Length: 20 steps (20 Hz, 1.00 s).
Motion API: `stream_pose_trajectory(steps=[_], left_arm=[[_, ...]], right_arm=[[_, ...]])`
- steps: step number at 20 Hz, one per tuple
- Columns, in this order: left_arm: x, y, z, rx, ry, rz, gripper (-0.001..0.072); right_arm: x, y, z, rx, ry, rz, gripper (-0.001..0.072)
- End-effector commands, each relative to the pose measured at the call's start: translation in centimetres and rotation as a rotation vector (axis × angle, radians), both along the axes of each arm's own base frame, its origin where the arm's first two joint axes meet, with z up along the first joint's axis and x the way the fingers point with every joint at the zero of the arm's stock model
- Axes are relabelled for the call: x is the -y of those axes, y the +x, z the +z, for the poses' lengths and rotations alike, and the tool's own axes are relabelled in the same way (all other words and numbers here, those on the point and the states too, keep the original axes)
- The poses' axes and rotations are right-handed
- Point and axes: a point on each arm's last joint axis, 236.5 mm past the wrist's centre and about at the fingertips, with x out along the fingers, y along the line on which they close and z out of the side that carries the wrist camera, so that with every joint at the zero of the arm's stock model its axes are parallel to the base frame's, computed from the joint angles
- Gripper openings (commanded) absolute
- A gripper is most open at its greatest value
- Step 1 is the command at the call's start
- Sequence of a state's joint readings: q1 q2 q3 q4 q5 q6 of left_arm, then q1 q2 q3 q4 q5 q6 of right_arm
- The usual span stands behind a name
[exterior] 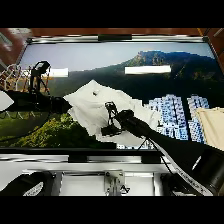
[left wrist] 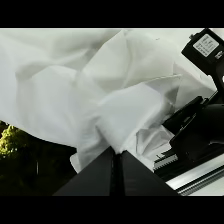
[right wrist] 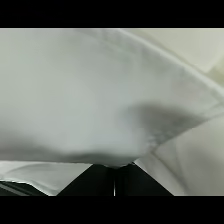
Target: Fold the shirts.
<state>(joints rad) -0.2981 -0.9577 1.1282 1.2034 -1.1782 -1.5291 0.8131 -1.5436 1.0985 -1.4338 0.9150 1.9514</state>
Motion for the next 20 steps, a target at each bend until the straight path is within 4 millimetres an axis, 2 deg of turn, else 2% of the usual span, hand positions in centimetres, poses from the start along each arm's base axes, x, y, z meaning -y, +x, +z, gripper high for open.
stream_pose_trajectory(steps=[1, 3, 6, 7, 9, 11, 12, 13, 16, 17, 19, 20], left_arm=[[-0.1, -0.4, 0.7, 0.021, 0.000, -0.024, 0.0041], [-0.5, -0.2, 1.5, 0.046, -0.002, -0.017, 0.0041], [-1.1, 0.7, 4.0, 0.125, 0.005, -0.024, 0.0041], [-1.4, 1.1, 5.0, 0.150, 0.001, -0.015, 0.0041], [-2.1, 1.9, 7.3, 0.212, 0.001, -0.007, 0.0041], [-2.6, 2.3, 9.1, 0.264, 0.004, -0.003, 0.0041], [-2.7, 2.3, 9.6, 0.276, 0.001, 0.001, 0.0041], [-2.8, 2.1, 9.8, 0.277, 0.001, -0.001, 0.0041], [-2.9, 0.6, 9.5, 0.244, 0.014, -0.023, 0.0041], [-2.9, 0.3, 9.8, 0.250, 0.014, -0.025, 0.0041], [-3.1, -0.3, 10.6, 0.294, 0.028, -0.051, 0.0041], [-3.1, -0.5, 11.0, 0.309, 0.029, -0.055, 0.0041]], right_arm=[[0.4, 1.6, 1.5, 0.069, -0.032, 0.040, 0.0073], [1.2, 3.3, 5.3, 0.162, -0.060, 0.073, 0.0072], [2.8, 5.0, 12.9, 0.323, -0.053, 0.080, 0.0072], [3.5, 5.0, 15.4, 0.370, -0.042, 0.075, 0.0073], [4.8, 4.5, 18.6, 0.421, -0.020, 0.062, 0.0073], [6.2, 3.0, 19.5, 0.389, -0.035, 0.049, 0.0086], [6.8, 2.3, 19.7, 0.368, -0.047, 0.046, 0.0222], [7.1, 2.0, 20.0, 0.367, -0.050, 0.049, 0.0466], [5.9, 2.6, 21.4, 0.436, 0.007, 0.111, 0.0490], [4.8, 2.9, 21.5, 0.462, 0.031, 0.162, 0.0512], [2.2, 3.1, 20.8, 0.488, 0.073, 0.312, 0.0514], [0.5, 2.8, 20.0, 0.482, 0.107, 0.388, 0.0578]])
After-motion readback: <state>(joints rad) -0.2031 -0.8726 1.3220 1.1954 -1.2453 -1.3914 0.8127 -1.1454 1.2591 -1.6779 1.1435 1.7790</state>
